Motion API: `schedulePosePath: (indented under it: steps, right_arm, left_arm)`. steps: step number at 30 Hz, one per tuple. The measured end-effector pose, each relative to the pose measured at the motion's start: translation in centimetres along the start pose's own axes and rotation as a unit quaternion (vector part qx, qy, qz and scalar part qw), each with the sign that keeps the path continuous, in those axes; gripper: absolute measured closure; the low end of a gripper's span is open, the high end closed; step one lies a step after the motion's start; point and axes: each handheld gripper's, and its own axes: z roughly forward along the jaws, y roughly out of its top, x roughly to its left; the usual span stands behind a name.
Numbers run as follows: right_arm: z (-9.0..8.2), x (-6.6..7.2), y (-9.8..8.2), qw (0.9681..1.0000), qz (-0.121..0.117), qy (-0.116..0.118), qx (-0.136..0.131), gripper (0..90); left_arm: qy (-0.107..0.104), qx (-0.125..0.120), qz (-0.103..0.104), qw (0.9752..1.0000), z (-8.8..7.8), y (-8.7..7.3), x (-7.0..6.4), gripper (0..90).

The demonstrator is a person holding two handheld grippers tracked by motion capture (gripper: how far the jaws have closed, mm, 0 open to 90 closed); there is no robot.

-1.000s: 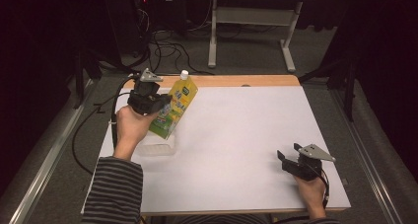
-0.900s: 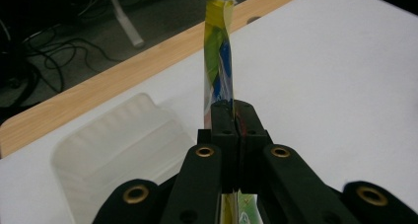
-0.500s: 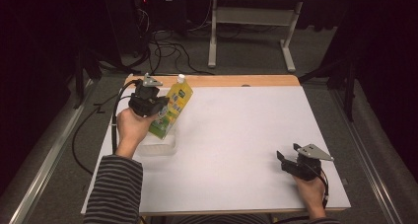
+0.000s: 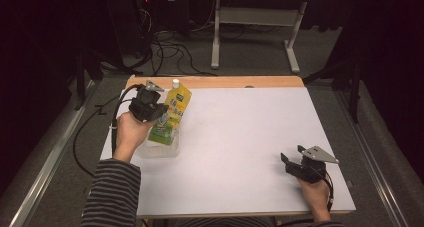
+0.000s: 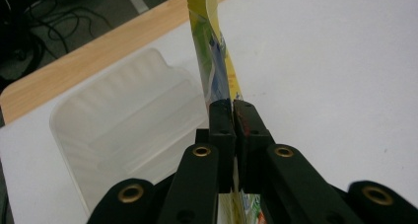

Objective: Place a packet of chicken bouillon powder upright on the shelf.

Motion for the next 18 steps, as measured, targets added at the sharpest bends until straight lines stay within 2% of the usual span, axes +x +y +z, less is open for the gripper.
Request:
schedulePosePath:
  steps: [1, 5, 9, 14, 15, 18]
  right_arm:
    - [0.0, 0.0, 0.0, 1.0, 0.0, 0.0, 0.0, 29.5]
    - [0.0, 0.0, 0.0, 1.0, -0.003, 0.001, 0.0, 29.5]
    - [0.0, 0.0, 0.0, 1.0, -0.001, 0.0, 0.001, 29.5]
    - [0.0, 0.0, 0.0, 1.0, -0.002, 0.0, 0.001, 29.5]
    - [0.0, 0.0, 0.0, 1.0, -0.002, 0.0, 0.001, 29.5]
    - [0.0, 0.0, 0.0, 1.0, -0.001, 0.0, 0.001, 29.5]
  left_arm:
    - [-0.001, 0.005, -0.003, 1.0, 0.2, -0.1, 0.0, 83.3]
    - [-0.007, 0.006, -0.013, 0.9999, 0.6, 0.1, 0.1, 81.4]
    - [-0.005, 0.027, -0.017, 0.9995, 1.5, 0.4, 0.1, 77.6]
    - [-0.005, 0.061, -0.032, 0.9976, 2.9, 0.6, 0.2, 78.1]
    - [-0.011, 0.072, -0.042, 0.9965, 3.2, 0.6, 0.2, 81.4]
    - [-0.014, 0.075, -0.05, 0.9958, 3.3, 0.7, 0.3, 84.1]
